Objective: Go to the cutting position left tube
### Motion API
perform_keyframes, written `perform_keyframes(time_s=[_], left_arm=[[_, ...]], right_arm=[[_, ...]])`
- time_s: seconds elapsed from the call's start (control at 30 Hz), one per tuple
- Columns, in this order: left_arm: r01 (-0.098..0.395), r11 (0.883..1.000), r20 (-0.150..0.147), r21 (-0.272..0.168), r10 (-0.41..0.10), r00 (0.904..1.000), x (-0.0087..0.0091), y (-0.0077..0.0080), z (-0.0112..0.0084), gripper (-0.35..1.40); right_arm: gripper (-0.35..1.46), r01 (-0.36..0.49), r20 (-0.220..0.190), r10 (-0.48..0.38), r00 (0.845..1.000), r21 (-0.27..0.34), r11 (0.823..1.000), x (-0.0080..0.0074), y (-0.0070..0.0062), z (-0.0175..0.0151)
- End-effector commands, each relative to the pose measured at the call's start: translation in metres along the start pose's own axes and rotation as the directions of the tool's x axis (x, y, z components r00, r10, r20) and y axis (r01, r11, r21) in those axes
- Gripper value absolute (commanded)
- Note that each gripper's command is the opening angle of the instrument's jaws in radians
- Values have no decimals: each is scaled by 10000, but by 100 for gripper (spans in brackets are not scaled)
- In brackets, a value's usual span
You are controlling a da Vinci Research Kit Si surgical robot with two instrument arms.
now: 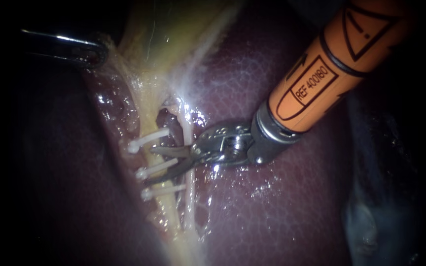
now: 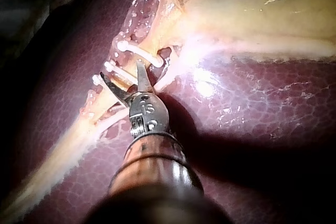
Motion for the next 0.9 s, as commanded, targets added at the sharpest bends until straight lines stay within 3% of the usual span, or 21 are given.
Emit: perform_keyframes(time_s=[0.03,0.23,0.63,0.77,0.9], left_arm=[[-3,10000,0,-1,3,10000,0,0,0,-35],[-4,10000,-1,2,4,10000,0,1,1,-35],[-4,10000,-2,6,4,10000,0,2,0,-35],[-5,10000,-3,7,5,10000,0,2,0,-35],[-5,10000,-2,7,5,10000,0,2,0,-35]], right_arm=[[130,3,5,-3,10000,-1,10000,1,-1,0],[130,48,21,-48,10000,80,10000,5,-16,-3],[130,25,-40,-24,10000,290,9996,24,-69,-50],[130,63,-85,-61,9999,277,9996,28,-75,-62],[130,61,-81,-59,10000,285,9996,24,-72,-68]])
